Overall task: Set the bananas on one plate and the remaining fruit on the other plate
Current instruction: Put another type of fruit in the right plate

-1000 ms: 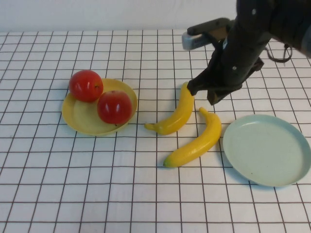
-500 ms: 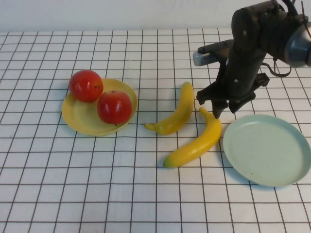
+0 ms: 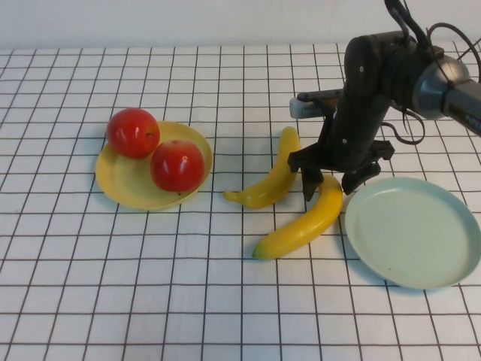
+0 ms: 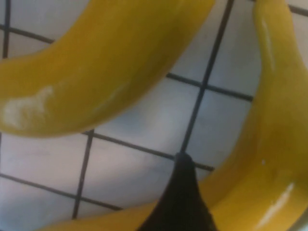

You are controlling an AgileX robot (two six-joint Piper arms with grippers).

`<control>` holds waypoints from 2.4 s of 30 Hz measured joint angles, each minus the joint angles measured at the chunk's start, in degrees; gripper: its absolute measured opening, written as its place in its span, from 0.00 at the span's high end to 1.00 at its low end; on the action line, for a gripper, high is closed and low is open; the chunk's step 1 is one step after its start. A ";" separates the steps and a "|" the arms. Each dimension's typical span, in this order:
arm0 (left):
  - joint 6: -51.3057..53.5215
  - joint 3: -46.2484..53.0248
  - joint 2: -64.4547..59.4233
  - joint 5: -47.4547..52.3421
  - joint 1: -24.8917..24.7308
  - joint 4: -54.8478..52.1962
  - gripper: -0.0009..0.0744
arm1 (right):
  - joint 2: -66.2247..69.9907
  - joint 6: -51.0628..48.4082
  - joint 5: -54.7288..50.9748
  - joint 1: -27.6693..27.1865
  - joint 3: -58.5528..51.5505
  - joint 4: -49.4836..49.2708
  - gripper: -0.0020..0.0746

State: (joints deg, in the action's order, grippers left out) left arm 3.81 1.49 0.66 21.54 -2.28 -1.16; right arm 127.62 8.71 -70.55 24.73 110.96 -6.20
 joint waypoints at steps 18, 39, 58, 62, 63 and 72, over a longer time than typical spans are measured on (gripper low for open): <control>0.00 0.00 0.00 0.00 0.00 0.00 0.99 | 4.66 -1.55 0.09 0.00 12.92 1.76 0.59; 0.00 0.00 0.00 0.00 0.00 0.00 0.99 | -24.94 -16.93 -0.63 -8.70 -17.12 13.27 0.59; 0.00 0.00 0.00 0.00 0.00 0.00 0.99 | -12.54 -23.88 3.65 -15.86 -17.51 6.20 0.59; 0.00 0.00 0.00 0.00 0.00 0.00 0.99 | -12.03 -25.72 4.39 -15.99 -17.51 4.42 0.59; 0.00 0.00 0.00 0.00 0.00 0.00 0.99 | -11.98 -26.64 4.38 -15.99 -17.51 3.45 0.59; 0.00 0.00 0.00 0.00 0.00 0.00 0.99 | -11.98 -27.05 5.21 -15.99 -17.51 3.23 0.46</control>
State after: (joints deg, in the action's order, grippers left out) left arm 3.81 1.49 0.66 21.54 -2.28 -1.16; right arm 115.64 -18.35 -65.35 8.74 93.45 -2.96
